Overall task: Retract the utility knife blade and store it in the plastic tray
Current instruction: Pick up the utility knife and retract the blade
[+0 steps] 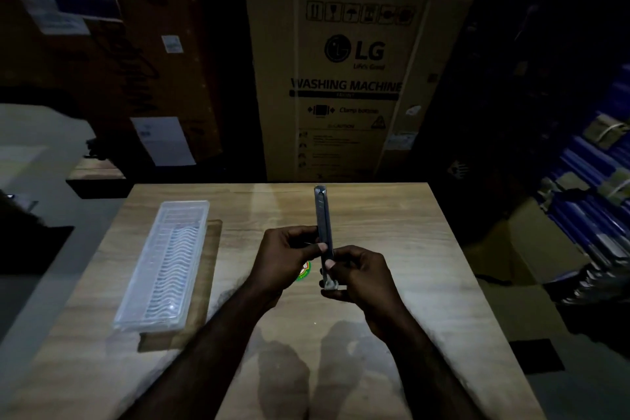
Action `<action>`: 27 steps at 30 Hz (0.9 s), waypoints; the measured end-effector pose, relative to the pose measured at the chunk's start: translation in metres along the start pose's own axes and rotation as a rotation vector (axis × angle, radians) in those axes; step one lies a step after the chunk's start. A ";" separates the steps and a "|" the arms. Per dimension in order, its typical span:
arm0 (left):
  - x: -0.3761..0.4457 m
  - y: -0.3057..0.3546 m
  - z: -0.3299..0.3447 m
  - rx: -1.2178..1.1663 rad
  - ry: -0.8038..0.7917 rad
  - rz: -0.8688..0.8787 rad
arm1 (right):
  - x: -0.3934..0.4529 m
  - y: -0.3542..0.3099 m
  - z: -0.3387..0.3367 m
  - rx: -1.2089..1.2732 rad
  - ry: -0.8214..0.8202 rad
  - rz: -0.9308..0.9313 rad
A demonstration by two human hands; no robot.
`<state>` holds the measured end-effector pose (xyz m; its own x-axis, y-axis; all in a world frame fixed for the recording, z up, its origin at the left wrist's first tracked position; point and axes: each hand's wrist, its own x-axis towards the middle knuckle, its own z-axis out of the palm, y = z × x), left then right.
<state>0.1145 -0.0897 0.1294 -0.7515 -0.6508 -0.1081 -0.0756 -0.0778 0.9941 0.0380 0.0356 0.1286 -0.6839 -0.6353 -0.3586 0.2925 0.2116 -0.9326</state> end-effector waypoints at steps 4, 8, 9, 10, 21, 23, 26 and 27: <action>-0.005 -0.002 -0.003 -0.007 0.025 -0.001 | 0.005 0.006 0.000 -0.102 -0.021 -0.034; -0.007 -0.003 -0.003 0.001 0.092 -0.013 | 0.013 0.005 0.002 -0.161 -0.071 -0.046; -0.006 -0.003 -0.004 0.002 0.105 -0.013 | 0.015 0.005 0.002 -0.171 -0.085 -0.052; -0.006 -0.004 -0.005 0.006 0.119 -0.013 | 0.017 0.005 0.002 -0.181 -0.100 -0.056; -0.011 -0.014 -0.015 0.022 0.310 -0.066 | 0.046 0.011 0.020 -0.253 -0.259 -0.008; -0.013 -0.014 -0.020 0.033 0.336 -0.078 | 0.049 0.013 0.025 -0.267 -0.289 0.000; -0.017 -0.014 -0.027 0.033 0.394 -0.095 | 0.052 0.013 0.034 -0.291 -0.329 0.008; -0.019 -0.015 -0.030 0.036 0.424 -0.104 | 0.053 0.014 0.038 -0.292 -0.338 0.016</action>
<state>0.1496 -0.0990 0.1159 -0.4040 -0.8938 -0.1946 -0.1652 -0.1379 0.9766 0.0314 -0.0229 0.0983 -0.4099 -0.8269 -0.3849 0.0676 0.3932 -0.9170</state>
